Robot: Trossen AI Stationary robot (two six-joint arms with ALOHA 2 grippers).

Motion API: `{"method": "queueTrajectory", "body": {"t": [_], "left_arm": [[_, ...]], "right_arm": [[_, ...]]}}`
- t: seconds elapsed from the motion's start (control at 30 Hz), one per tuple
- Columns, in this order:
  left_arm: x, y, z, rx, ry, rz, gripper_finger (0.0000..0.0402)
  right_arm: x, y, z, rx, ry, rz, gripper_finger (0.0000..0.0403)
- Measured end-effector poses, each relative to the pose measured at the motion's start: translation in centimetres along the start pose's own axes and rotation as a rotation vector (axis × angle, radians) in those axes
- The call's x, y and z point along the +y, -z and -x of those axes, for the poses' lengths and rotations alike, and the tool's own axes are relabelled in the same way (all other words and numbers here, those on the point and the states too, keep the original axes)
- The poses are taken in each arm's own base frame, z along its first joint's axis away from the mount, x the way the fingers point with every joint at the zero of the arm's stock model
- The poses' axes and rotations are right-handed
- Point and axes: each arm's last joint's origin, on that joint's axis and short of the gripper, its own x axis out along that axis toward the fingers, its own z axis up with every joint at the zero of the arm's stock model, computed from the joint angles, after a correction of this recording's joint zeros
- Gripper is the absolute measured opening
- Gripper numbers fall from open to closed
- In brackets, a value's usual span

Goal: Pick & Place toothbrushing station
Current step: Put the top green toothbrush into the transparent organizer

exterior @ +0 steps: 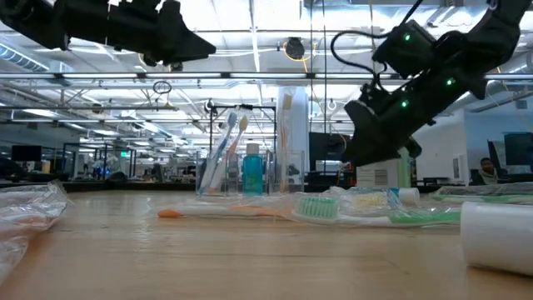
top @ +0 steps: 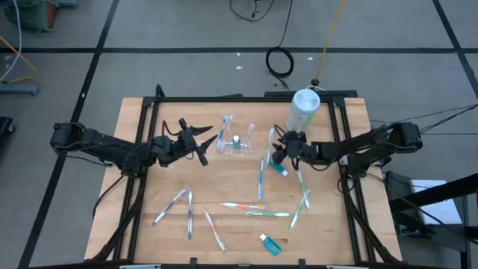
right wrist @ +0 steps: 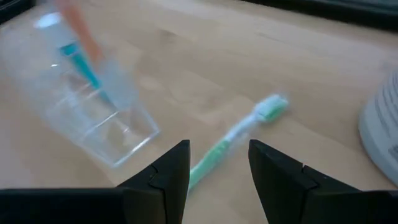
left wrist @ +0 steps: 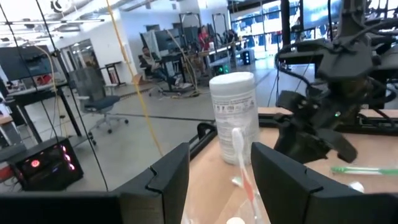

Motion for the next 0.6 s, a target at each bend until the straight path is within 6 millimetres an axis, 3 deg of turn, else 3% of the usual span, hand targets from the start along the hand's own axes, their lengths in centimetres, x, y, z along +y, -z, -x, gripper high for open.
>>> {"method": "queueTrajectory", "body": {"t": [0.2, 0.4, 0.6], "left_arm": [[0.1, 0.5, -0.2, 0.032, -0.007, -0.022, 0.0177], [0.4, 0.7, -0.4, 0.046, -0.021, -0.022, 0.0177], [0.4, 0.7, -0.4, 0.046, -0.021, -0.032, 0.0177]], "right_arm": [[-0.3, 0.8, -2.0, 0.000, 0.024, -0.102, 0.0155], [-0.9, 2.0, -3.7, 0.048, 0.057, -0.096, 0.0155], [-0.6, 1.9, -5.0, 0.073, 0.057, -0.099, 0.0155]]}}
